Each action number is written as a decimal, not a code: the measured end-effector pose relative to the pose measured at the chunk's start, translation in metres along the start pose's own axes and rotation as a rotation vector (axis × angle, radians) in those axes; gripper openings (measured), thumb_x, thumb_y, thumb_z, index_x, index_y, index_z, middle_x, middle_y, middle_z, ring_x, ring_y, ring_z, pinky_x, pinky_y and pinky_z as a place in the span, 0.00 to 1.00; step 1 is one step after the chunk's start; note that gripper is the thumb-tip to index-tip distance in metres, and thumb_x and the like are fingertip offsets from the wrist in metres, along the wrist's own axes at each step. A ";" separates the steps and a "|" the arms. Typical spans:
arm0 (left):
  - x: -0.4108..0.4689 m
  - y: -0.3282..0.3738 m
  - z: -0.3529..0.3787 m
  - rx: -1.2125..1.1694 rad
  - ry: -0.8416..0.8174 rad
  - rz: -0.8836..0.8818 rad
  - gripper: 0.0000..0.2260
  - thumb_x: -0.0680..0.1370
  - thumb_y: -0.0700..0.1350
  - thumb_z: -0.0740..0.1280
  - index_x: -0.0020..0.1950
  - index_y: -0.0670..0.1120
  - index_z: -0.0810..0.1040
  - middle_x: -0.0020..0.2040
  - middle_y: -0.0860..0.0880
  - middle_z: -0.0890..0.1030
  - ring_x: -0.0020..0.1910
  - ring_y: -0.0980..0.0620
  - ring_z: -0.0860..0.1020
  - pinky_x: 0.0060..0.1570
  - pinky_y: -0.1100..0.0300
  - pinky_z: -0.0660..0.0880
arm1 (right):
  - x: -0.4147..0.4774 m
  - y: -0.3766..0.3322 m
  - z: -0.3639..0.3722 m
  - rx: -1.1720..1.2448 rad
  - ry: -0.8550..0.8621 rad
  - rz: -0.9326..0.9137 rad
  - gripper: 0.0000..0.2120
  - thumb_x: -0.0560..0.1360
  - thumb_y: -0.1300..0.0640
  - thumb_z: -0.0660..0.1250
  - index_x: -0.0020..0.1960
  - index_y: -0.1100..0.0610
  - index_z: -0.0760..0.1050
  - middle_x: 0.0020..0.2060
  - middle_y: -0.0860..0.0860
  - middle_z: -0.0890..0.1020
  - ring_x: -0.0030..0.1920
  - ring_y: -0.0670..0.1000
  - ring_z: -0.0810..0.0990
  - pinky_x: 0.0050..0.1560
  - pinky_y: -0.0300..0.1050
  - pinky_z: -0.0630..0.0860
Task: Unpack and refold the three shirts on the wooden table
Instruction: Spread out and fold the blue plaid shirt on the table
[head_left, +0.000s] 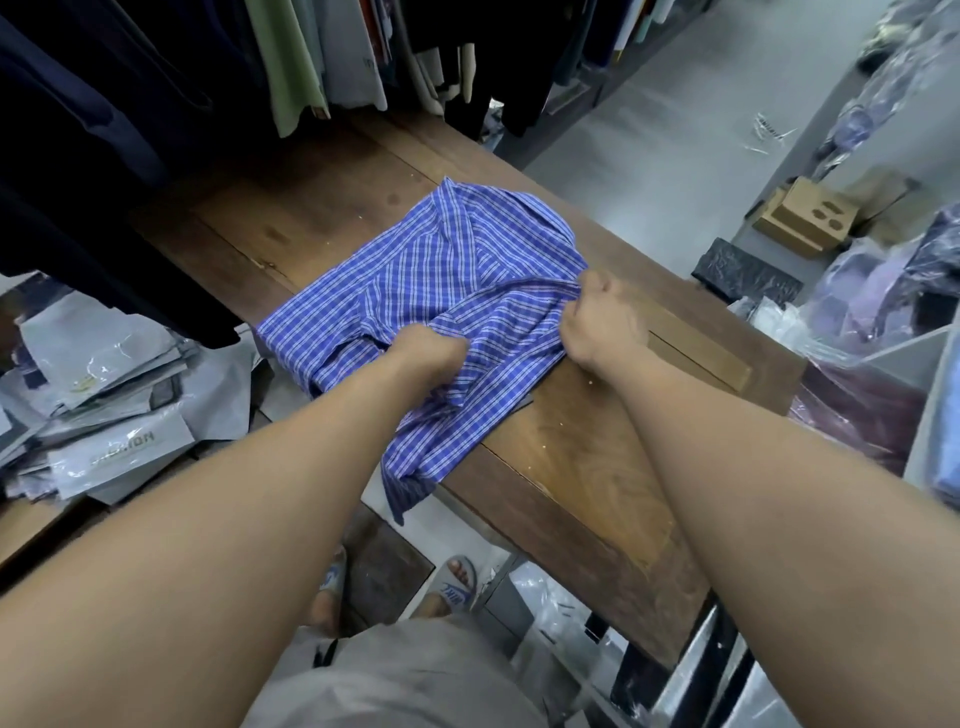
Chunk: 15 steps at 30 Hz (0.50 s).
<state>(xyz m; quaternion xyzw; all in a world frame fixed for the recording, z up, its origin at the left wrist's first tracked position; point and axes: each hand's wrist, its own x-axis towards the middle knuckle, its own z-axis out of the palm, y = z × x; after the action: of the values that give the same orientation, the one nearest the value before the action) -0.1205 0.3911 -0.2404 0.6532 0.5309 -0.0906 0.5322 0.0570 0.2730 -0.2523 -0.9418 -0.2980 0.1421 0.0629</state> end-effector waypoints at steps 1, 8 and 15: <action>0.000 0.006 0.000 -0.058 -0.045 -0.041 0.11 0.80 0.46 0.67 0.56 0.39 0.77 0.40 0.44 0.78 0.35 0.48 0.72 0.36 0.55 0.72 | 0.001 0.001 0.000 0.006 0.002 0.005 0.20 0.84 0.52 0.53 0.74 0.54 0.62 0.71 0.61 0.67 0.59 0.66 0.76 0.50 0.53 0.70; -0.010 0.031 -0.020 -0.023 -0.464 -0.176 0.11 0.82 0.48 0.67 0.42 0.46 0.72 0.34 0.50 0.73 0.30 0.54 0.69 0.37 0.61 0.68 | 0.002 0.010 0.002 0.014 -0.006 0.048 0.18 0.83 0.55 0.54 0.72 0.58 0.65 0.71 0.60 0.66 0.61 0.67 0.75 0.51 0.53 0.69; 0.002 0.027 -0.020 -0.092 0.085 0.140 0.06 0.80 0.45 0.70 0.47 0.48 0.74 0.44 0.47 0.80 0.41 0.47 0.77 0.37 0.55 0.75 | 0.001 0.011 0.002 0.072 0.032 0.034 0.14 0.85 0.52 0.52 0.67 0.56 0.66 0.68 0.59 0.68 0.58 0.66 0.76 0.51 0.55 0.71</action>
<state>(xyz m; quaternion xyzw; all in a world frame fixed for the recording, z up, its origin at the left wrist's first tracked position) -0.1065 0.4116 -0.2175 0.6667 0.5098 -0.0008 0.5437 0.0634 0.2651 -0.2567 -0.9461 -0.2756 0.1388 0.0989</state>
